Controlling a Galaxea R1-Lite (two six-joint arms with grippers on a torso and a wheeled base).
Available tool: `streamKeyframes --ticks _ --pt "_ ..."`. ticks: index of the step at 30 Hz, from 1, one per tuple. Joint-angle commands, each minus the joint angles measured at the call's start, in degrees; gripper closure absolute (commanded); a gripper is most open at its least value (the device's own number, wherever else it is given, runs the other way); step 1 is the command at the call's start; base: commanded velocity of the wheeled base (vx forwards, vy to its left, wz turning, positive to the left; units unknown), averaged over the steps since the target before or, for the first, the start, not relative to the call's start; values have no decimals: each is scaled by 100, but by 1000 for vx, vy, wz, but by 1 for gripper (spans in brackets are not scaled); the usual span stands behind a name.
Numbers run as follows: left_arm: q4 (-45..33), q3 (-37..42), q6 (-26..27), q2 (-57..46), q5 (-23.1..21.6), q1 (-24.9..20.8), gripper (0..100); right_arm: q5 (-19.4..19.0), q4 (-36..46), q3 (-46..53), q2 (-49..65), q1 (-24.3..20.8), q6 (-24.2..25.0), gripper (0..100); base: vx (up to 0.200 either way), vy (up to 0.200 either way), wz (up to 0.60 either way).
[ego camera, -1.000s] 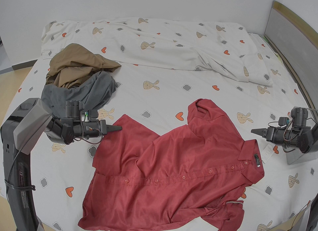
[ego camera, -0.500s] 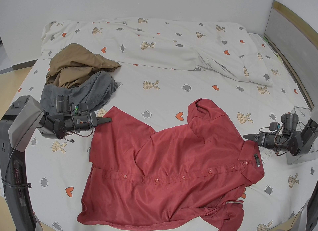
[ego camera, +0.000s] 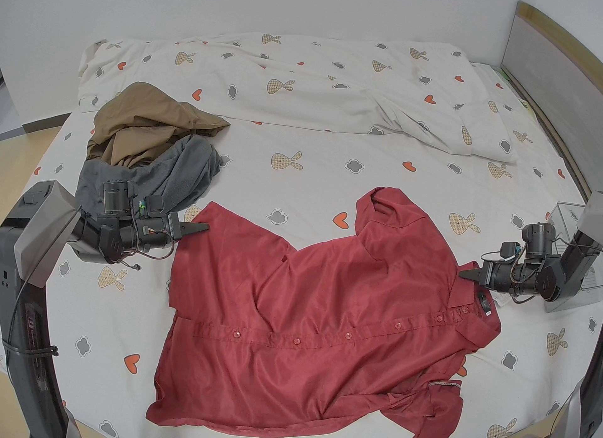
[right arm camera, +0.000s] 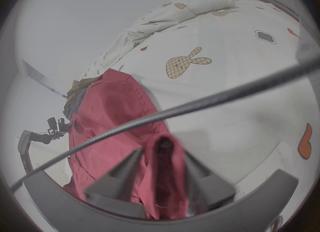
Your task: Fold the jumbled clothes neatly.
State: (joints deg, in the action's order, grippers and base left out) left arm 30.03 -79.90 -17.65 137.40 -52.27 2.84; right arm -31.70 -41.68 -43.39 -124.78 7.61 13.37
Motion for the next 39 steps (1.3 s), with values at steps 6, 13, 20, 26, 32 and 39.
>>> streamKeyframes --ticks 6,13,20,26,32,39 --pt "3 -8 -1 32 -2 6 100 -3 -7 -47 77 92 34 100 0 0 0" --pt "3 -79 -1 76 -2 6 100 -12 2 -267 420 417 262 100 0 0 0" --pt "3 -298 -256 76 -2 129 100 -416 72 -829 595 769 904 100 0 0 0" --pt "3 -342 -291 -91 -2 270 100 -583 72 -847 587 672 921 100 0 0 0" --pt "3 -395 -362 -187 -2 296 100 -583 72 -979 648 602 930 100 0 0 0" --pt "3 -606 -467 -143 -2 322 100 -583 81 -1137 666 654 1009 100 0 0 0"
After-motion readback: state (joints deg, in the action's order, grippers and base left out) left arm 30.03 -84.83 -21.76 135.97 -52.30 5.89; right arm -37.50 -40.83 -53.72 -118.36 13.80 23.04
